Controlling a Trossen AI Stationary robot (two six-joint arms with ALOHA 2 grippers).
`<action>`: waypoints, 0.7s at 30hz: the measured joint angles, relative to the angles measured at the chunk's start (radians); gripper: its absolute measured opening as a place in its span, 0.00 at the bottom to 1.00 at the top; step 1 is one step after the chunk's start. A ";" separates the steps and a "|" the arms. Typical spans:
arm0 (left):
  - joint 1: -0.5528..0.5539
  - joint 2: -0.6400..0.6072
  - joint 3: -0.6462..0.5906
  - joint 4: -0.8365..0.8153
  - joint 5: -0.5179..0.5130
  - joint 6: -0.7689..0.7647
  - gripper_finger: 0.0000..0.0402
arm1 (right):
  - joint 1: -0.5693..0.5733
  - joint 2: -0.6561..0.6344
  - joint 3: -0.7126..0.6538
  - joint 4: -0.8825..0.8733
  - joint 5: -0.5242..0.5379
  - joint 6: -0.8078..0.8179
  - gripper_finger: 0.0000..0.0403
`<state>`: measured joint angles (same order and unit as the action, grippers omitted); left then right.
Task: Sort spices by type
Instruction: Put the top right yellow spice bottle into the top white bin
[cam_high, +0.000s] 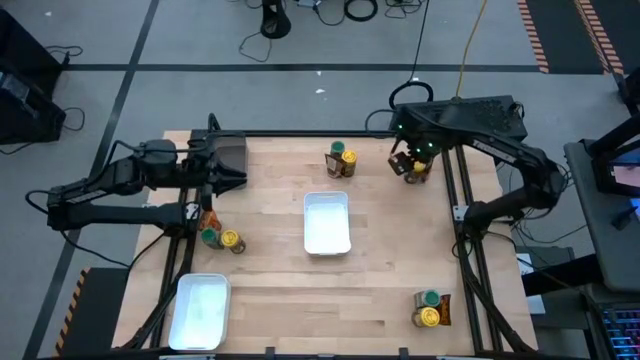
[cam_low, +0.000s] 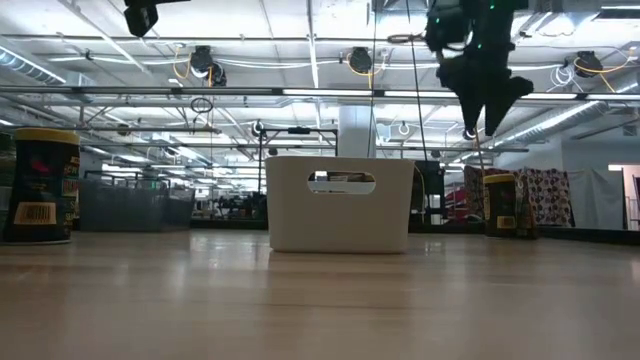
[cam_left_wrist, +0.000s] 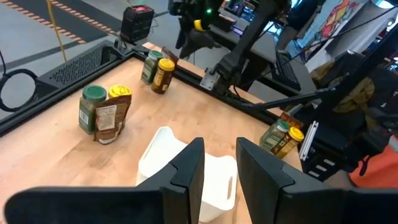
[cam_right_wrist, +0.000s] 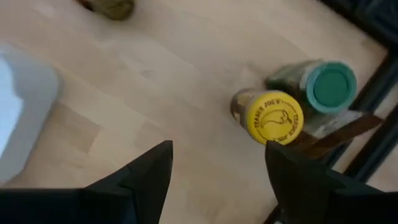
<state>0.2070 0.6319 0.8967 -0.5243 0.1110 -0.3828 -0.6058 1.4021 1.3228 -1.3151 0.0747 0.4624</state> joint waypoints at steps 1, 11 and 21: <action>0.000 0.000 0.000 -0.001 0.001 0.000 0.24 | -0.004 0.009 0.000 -0.014 0.001 0.011 0.58; 0.000 0.001 0.000 -0.001 0.002 -0.003 0.24 | -0.058 0.075 0.000 -0.018 0.041 0.041 0.59; 0.000 0.002 0.000 -0.001 0.002 -0.002 0.24 | -0.106 0.079 -0.004 0.034 0.061 -0.001 0.67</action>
<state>0.2070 0.6338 0.8967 -0.5255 0.1131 -0.3851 -0.7123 1.4807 1.3184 -1.2813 0.1360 0.4618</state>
